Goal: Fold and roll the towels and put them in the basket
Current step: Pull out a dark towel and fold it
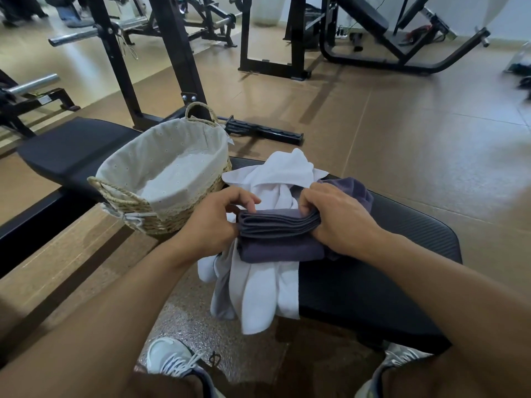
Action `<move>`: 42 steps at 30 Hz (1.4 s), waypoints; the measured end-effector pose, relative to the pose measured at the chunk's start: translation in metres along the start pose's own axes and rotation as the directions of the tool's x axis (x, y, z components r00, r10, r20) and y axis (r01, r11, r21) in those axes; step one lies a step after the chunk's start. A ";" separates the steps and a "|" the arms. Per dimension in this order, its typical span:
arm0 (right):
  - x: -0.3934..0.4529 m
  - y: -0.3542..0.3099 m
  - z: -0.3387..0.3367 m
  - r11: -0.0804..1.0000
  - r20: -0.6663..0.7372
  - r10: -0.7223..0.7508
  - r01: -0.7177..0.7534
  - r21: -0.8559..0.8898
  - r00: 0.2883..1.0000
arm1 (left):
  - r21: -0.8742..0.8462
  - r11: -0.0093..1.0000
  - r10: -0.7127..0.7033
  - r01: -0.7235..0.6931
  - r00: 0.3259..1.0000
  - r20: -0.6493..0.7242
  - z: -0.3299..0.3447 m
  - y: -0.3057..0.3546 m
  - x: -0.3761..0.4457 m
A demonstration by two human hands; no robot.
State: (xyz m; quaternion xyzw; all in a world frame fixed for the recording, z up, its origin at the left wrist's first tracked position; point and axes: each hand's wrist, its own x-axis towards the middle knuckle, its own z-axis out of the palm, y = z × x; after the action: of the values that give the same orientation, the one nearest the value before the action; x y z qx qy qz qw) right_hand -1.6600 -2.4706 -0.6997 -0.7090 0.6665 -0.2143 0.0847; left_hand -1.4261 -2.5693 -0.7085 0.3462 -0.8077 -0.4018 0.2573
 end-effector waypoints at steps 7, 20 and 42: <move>-0.025 -0.013 -0.018 0.993 0.389 0.045 0.000 -0.115 0.920 | 0.142 0.987 0.062 -0.075 0.994 0.093 -0.005 0.004 -0.005; -0.021 -0.031 0.020 0.906 0.127 -0.023 0.075 -0.416 0.992 | 0.398 0.914 -0.067 -0.083 0.935 0.349 -0.013 0.014 -0.024; -0.019 -0.008 -0.035 0.987 0.443 -0.035 -0.039 0.157 0.896 | -0.092 0.991 -0.069 0.095 0.964 0.258 -0.010 0.023 -0.021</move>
State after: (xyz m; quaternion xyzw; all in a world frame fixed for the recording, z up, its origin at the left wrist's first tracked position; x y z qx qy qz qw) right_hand -1.6682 -2.4457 -0.6685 -0.7291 0.6109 -0.1003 0.2919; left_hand -1.4139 -2.5482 -0.6868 0.3113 -0.7971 -0.4944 0.1524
